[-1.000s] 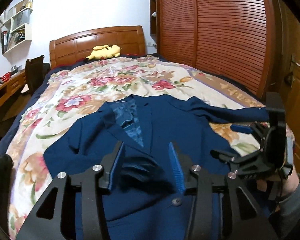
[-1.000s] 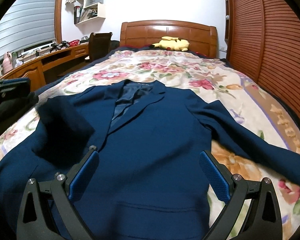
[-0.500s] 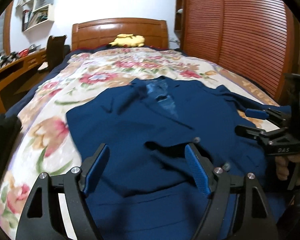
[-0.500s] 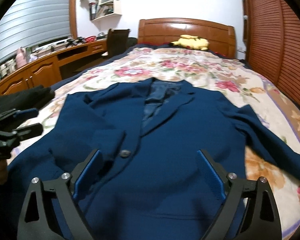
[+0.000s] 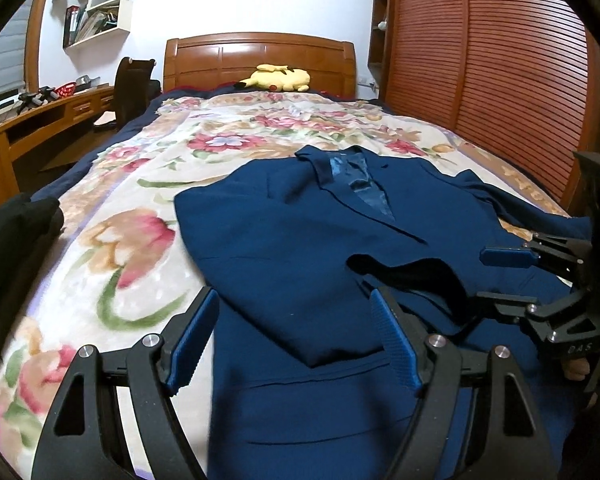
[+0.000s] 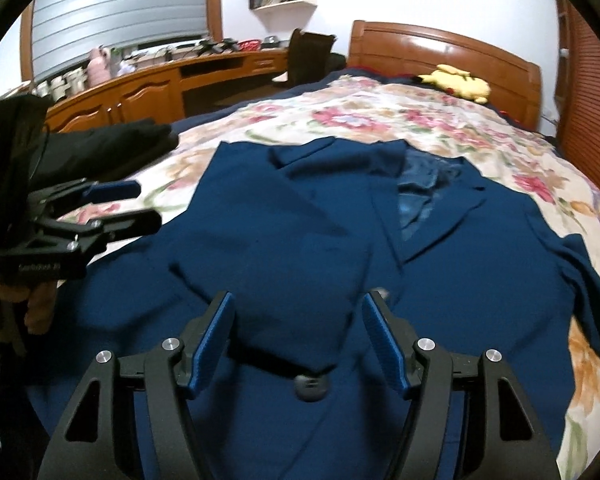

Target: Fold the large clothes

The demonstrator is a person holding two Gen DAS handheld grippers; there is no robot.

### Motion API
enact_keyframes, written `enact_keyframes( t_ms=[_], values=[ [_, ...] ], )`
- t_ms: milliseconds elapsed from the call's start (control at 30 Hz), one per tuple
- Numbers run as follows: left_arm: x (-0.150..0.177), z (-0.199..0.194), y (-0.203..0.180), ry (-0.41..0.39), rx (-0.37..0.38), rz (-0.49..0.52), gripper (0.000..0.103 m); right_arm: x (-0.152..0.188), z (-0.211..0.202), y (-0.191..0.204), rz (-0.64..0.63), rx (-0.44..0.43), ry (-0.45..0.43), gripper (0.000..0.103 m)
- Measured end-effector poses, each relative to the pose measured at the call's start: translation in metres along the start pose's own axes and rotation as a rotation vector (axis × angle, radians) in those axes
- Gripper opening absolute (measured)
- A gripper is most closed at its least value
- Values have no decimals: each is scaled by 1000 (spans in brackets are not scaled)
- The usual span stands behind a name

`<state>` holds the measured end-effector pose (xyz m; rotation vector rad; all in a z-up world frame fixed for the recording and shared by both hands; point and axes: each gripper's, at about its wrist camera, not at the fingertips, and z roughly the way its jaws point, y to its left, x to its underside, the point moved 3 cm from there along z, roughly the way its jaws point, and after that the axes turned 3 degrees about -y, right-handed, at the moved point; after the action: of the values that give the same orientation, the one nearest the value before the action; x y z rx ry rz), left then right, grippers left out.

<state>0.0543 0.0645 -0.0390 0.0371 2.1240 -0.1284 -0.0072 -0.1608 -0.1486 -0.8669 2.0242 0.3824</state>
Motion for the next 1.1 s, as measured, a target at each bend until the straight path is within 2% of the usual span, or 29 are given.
enact_keyframes(
  t_ms=[200,567,667,733,833,967,1100],
  values=[
    [4,-1,7,4,-9,-2,78,-6,8,6,-19,-24,11,68],
    [7,4,4,12,-32,24,78,-9,48,7,-80,0,78,68],
    [7,5,4,16,-35,24,78,-12,57,8,-80,10,83,50],
    [7,5,4,16,-35,25,78,-13,60,9,-82,23,76,27],
    [7,6,4,13,-38,26,78,-17,52,6,-73,77,18,14],
    [7,5,5,4,-43,26,78,-32,28,-14,-25,154,-114,10],
    [6,1,7,-15,-42,17,78,-36,-13,-40,65,235,-244,9]
  ],
)
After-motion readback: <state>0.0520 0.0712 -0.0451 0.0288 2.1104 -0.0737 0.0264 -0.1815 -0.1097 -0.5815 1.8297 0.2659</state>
